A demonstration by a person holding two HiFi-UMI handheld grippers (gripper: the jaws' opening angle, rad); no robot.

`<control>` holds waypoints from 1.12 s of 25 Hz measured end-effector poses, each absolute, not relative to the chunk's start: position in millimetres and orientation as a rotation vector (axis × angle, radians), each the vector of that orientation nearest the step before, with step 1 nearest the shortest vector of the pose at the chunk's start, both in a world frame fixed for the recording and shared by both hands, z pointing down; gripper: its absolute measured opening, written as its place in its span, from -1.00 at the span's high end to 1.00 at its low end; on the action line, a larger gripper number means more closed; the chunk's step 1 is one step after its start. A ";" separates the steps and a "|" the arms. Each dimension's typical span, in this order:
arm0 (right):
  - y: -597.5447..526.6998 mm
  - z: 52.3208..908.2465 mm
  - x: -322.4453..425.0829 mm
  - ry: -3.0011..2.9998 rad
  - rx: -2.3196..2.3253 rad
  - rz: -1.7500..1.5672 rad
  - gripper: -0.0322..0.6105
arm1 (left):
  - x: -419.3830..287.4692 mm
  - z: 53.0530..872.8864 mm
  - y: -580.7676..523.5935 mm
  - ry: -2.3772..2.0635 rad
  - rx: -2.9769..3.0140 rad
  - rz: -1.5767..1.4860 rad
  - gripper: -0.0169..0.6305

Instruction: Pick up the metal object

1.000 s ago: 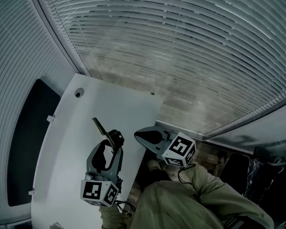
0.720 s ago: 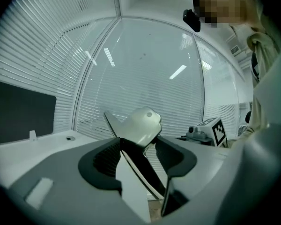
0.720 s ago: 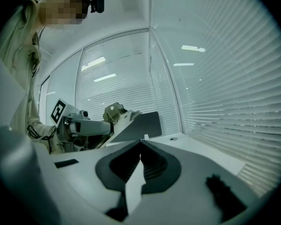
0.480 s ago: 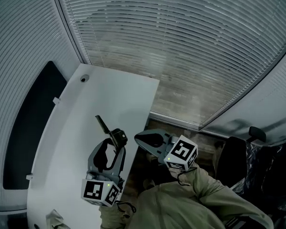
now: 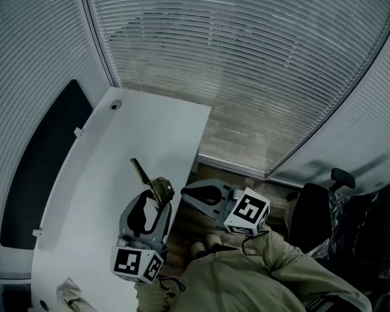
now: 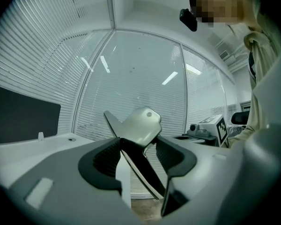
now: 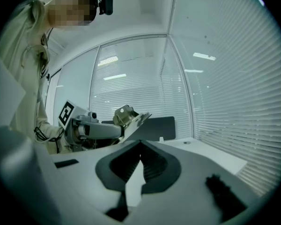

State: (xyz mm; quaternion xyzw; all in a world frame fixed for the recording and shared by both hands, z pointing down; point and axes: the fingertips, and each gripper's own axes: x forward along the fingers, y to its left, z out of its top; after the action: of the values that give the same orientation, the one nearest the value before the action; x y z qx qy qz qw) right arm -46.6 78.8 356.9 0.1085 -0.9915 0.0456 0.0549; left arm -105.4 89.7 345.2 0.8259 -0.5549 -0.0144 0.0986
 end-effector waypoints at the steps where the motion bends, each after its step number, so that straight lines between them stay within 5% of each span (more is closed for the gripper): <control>1: 80.8 355.5 -46.3 -3.015 0.326 0.135 0.89 | -105.0 343.7 91.1 -1.643 2.446 -0.047 0.19; 28: 90.0 332.1 -10.4 -3.061 0.311 0.060 0.89 | -65.6 318.6 98.0 -1.632 2.517 -0.099 0.19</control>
State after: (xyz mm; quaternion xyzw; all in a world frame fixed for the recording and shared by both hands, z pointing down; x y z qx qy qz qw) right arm -10.4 90.0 332.1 0.1009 -0.9942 0.0194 0.0322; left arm -65.6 98.0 318.6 0.8366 -0.5424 -0.0330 0.0700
